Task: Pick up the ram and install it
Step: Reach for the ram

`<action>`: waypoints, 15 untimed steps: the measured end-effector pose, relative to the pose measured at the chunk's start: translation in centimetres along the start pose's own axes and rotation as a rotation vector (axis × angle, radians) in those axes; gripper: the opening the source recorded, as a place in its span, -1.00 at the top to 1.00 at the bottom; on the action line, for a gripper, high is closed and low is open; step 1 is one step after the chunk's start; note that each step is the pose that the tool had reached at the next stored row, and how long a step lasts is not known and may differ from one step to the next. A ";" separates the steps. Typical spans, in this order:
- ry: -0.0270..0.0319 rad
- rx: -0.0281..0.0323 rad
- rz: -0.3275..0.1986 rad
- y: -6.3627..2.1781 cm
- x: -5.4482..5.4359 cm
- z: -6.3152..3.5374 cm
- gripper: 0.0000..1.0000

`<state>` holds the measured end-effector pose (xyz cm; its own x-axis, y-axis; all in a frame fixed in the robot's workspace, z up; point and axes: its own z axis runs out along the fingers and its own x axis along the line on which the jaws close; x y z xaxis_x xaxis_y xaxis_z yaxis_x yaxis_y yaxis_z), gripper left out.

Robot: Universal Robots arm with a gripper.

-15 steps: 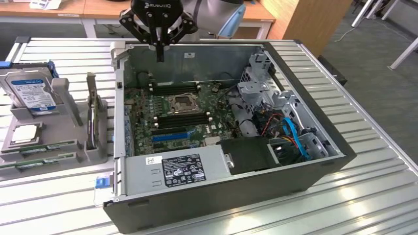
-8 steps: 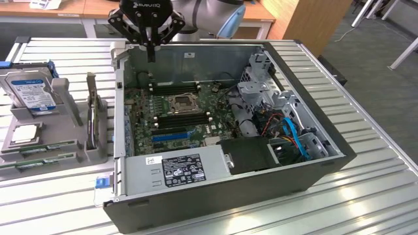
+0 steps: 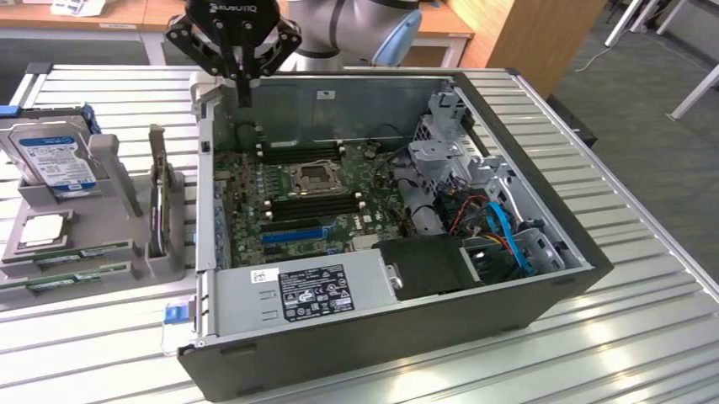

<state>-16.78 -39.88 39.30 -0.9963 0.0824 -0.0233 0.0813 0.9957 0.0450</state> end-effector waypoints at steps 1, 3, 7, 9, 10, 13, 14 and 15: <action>0.0001 0.0000 0.000 -0.02 0.2 -0.01 0.80; 0.0000 -0.0001 0.001 -0.06 0.7 -0.01 0.80; -0.0001 0.0000 0.002 -0.15 1.8 -0.04 0.80; -0.0001 0.0000 0.002 -0.20 2.4 -0.06 0.80; -0.0001 0.0001 0.002 -0.22 2.7 -0.07 0.80; -0.0001 0.0001 0.003 -0.29 3.6 -0.09 0.80; -0.0001 0.0000 0.003 -0.32 3.9 -0.09 0.80; -0.0001 0.0000 0.003 -0.34 4.2 -0.10 0.80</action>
<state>-20.97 -39.88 39.29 -0.9961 0.0851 -0.0233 0.0840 0.9954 0.0451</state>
